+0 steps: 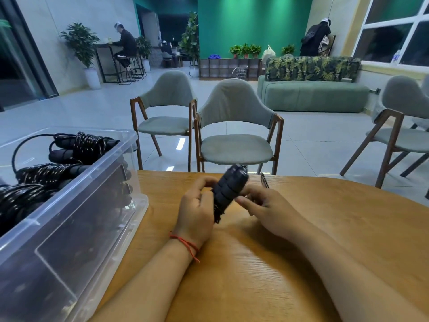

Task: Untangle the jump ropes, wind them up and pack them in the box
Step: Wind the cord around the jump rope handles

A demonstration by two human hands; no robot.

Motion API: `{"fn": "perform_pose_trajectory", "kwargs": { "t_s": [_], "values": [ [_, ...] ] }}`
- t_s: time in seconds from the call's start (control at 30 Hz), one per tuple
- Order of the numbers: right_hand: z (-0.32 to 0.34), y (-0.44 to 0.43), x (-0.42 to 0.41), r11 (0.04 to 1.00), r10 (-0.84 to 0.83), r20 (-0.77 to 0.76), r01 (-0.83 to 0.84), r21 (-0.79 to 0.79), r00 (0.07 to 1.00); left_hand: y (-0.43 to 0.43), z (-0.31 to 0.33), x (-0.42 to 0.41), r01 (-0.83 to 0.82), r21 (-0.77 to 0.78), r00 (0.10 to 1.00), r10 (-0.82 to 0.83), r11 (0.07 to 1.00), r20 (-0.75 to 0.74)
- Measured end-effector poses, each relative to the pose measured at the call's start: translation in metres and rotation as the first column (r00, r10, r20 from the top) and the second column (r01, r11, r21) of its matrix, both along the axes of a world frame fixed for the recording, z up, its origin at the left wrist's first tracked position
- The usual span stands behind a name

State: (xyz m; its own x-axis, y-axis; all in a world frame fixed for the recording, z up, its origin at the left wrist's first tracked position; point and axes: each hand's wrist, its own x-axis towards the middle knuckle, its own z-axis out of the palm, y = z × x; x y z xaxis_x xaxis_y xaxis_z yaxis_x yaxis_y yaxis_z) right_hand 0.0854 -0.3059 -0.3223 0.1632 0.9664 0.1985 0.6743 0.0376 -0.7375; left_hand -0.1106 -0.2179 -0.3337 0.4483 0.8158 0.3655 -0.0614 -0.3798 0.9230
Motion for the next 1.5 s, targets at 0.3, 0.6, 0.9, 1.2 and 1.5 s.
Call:
{"fn": "perform_pose_trajectory", "kwargs": {
  "t_s": [0.3,0.6,0.9,1.2,1.5],
  "values": [
    [0.008,-0.001,-0.016,0.983,0.098,0.585,-0.171,0.070,0.805,0.026,0.009,-0.005,-0.479,-0.312,0.849,0.523,0.820,0.071],
    [0.035,-0.006,-0.029,0.870,-0.020,0.556,-0.260,0.420,0.831,0.032,-0.003,-0.012,-0.372,0.139,0.873,0.397,0.918,-0.285],
    [0.055,-0.010,-0.007,0.917,-0.023,0.295,-0.097,0.386,0.955,-0.003,0.006,-0.002,0.229,0.383,0.821,0.034,0.895,-0.571],
    [0.053,-0.008,-0.001,0.987,0.074,0.177,-0.097,0.128,0.981,-0.026,0.018,0.005,0.367,0.502,0.744,0.077,0.783,-0.664],
    [0.034,-0.008,0.030,0.999,0.034,-0.223,-0.038,-0.012,0.974,-0.024,0.006,0.005,0.287,0.301,0.945,-0.216,0.910,-0.246]
  ]
}}
